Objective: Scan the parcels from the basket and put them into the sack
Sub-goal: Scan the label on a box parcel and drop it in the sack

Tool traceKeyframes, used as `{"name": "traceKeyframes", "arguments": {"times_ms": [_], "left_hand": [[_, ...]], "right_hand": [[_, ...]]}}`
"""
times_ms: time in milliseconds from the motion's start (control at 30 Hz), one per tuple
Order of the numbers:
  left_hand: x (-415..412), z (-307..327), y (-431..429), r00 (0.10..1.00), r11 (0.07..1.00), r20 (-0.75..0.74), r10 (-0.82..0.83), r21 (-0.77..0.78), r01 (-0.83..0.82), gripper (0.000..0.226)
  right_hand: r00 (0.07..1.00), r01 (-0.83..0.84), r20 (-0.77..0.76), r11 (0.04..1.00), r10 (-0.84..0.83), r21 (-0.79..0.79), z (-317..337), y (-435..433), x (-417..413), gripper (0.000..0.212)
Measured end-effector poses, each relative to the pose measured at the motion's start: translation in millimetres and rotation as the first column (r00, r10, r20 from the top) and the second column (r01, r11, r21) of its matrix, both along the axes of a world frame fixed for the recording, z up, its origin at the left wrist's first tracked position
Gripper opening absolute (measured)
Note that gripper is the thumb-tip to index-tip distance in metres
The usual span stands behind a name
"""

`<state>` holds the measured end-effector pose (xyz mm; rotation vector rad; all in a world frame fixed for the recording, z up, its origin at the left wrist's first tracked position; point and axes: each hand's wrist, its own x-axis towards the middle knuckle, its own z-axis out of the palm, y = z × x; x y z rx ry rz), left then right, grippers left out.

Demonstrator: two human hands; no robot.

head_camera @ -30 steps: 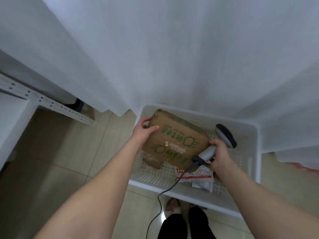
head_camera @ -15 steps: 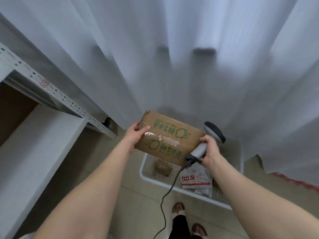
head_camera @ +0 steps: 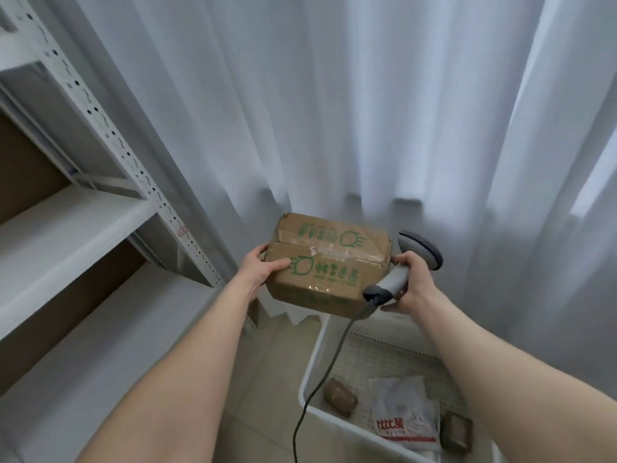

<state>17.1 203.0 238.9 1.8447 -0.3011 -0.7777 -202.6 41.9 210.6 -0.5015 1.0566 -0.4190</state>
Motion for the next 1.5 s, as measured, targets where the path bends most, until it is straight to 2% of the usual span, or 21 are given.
{"name": "traceKeyframes", "arguments": {"times_ms": [67,167,267,367,433,500,600,700,833,1033,1133,1267,1500], "left_hand": [[4,9,4,0.994,0.995,0.049,0.097,0.006,-0.098,0.072],[11,22,17,0.983,0.982,-0.017,0.182,-0.051,-0.183,0.067],[21,42,29,0.997,0.991,-0.037,0.071,-0.111,-0.075,0.072],[30,55,40,0.997,0.99,0.003,-0.073,-0.119,0.073,0.07],[35,55,47,0.998,0.993,0.054,-0.031,-0.116,0.037,0.074],[37,54,52,0.994,0.987,0.076,0.081,-0.143,-0.069,0.07],[33,56,56,0.984,0.962,-0.025,0.177,-0.208,-0.178,0.056],[34,60,60,0.991,0.966,-0.052,0.121,-0.224,-0.13,0.06],[38,68,70,0.999,0.987,-0.032,-0.011,-0.164,0.005,0.069],[39,72,72,0.999,0.976,-0.032,0.039,-0.215,-0.045,0.061],[40,74,77,1.0,0.984,-0.009,0.027,-0.173,-0.029,0.063],[45,60,89,0.991,0.994,-0.119,0.059,-0.088,-0.07,0.046],[45,44,84,0.957,0.977,-0.243,0.157,-0.103,-0.186,0.054]], "right_hand": [[0.996,-0.021,0.081,1.0,0.022,-0.014,18,9,7,0.026],[0.989,-0.022,0.147,0.998,0.031,-0.067,37,22,17,0.033],[0.987,-0.037,0.151,0.993,0.054,-0.116,51,31,22,0.014],[0.989,-0.005,0.148,0.992,0.024,-0.127,59,40,26,0.014],[0.988,0.016,0.154,0.99,0.006,-0.139,64,46,31,0.016],[0.988,0.015,0.155,0.987,0.01,-0.159,72,52,36,0.012],[0.99,-0.031,0.13,0.979,0.058,-0.199,81,57,37,0.019],[0.993,-0.052,0.097,0.975,0.074,-0.215,84,62,37,0.024],[0.994,-0.028,0.095,0.978,0.048,-0.206,88,67,37,0.021],[0.994,-0.005,0.11,0.987,0.023,-0.159,91,69,33,0.009],[0.983,-0.014,0.177,0.99,0.04,-0.143,90,70,31,0.006],[0.966,-0.095,0.221,0.98,0.133,-0.174,94,67,26,0.009],[0.917,-0.119,0.34,0.957,0.208,-0.265,104,59,25,0.017]]}}
